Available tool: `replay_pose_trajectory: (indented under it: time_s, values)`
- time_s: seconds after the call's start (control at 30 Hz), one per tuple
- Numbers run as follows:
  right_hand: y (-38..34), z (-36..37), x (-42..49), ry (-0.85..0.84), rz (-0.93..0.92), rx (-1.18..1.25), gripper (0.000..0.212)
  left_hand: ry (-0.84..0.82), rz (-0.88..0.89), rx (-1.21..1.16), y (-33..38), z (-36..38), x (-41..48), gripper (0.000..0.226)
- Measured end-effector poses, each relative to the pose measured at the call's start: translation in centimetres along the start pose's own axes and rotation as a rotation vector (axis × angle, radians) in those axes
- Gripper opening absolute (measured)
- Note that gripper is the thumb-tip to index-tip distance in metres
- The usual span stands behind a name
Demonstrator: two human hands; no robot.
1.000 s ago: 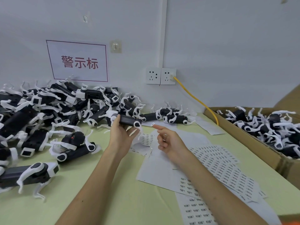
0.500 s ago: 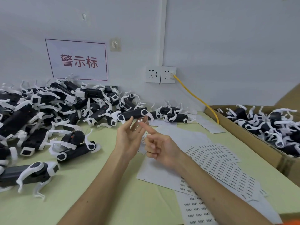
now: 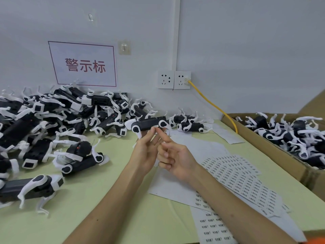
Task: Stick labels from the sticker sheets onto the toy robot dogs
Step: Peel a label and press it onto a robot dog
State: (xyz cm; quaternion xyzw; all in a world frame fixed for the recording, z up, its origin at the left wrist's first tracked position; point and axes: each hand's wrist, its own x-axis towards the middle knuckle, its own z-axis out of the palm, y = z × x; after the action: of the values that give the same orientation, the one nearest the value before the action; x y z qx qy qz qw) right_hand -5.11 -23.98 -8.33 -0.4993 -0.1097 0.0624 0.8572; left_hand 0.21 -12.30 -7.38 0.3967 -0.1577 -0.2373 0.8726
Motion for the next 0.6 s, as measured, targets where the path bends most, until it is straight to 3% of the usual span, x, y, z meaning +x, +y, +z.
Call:
replay_pose_trajectory:
  time_s: [0.17,0.3,0.4,0.6]
  values:
    - [0.00,0.18,-0.10,-0.025,-0.002,0.002,0.056,0.011,0.014,0.012,0.00,-0.41,0.30,0.038]
    - [-0.10,0.37,-0.25,-0.019,0.000,0.002,0.057,0.011,0.016,0.037,-0.07,-0.51,0.30,0.041]
    - [-0.18,0.45,-0.30,-0.007,0.003,0.011,0.060,0.000,0.011,0.037,-0.24,-0.55,0.32,0.027]
    - [-0.21,0.42,-0.28,0.006,0.012,0.032,0.059,-0.004,0.026,0.043,-0.12,-0.37,0.10,0.030]
